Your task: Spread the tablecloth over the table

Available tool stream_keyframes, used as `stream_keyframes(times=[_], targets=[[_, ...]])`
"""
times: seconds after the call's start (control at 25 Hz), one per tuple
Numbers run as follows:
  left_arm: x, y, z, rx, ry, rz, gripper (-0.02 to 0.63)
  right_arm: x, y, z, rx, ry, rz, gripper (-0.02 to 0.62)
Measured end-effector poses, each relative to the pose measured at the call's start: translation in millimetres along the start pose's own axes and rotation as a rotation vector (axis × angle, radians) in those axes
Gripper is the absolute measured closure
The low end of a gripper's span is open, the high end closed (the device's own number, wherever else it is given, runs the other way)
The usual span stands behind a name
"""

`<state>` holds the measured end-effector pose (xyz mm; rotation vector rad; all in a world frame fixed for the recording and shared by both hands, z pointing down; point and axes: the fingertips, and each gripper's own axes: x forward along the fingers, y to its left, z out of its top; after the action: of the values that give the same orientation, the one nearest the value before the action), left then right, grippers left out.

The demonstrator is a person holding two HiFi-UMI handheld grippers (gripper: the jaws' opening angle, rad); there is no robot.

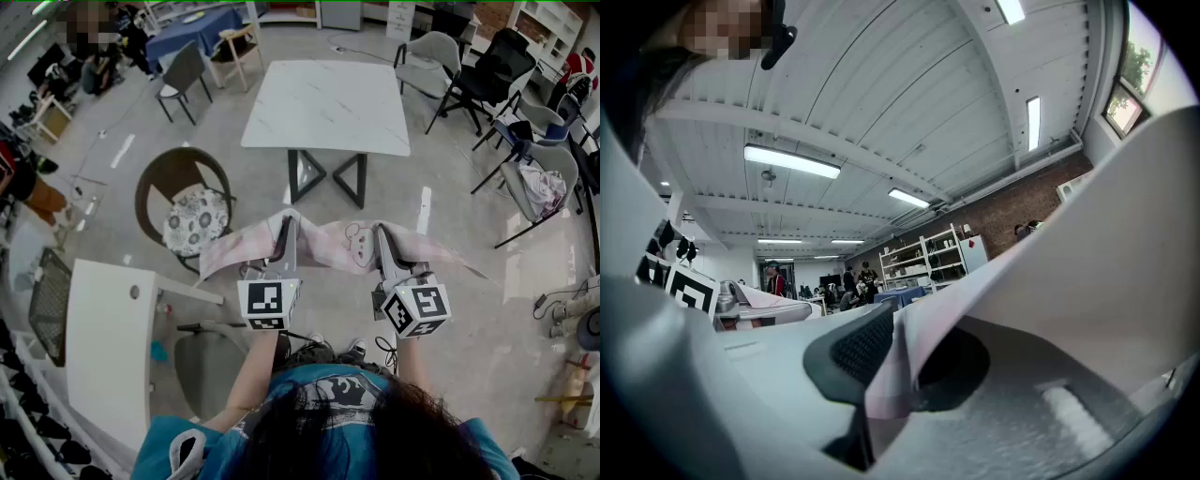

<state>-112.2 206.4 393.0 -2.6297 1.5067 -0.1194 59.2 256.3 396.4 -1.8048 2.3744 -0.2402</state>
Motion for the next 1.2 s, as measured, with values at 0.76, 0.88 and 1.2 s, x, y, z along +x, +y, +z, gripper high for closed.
stream_keyframes(times=[0.76, 0.88, 1.2], targets=[[11, -37, 9, -0.005, -0.003, 0.015, 0.531, -19, -38, 10, 0.041, -0.012, 0.036, 0.546], [14, -49, 13, -0.006, -0.010, 0.025, 0.531, -25, -50, 15, 0.041, -0.017, 0.053, 0.545], [10, -86, 19, -0.005, -0.004, 0.052, 0.531, -48, -77, 26, 0.046, -0.026, 0.087, 0.546]])
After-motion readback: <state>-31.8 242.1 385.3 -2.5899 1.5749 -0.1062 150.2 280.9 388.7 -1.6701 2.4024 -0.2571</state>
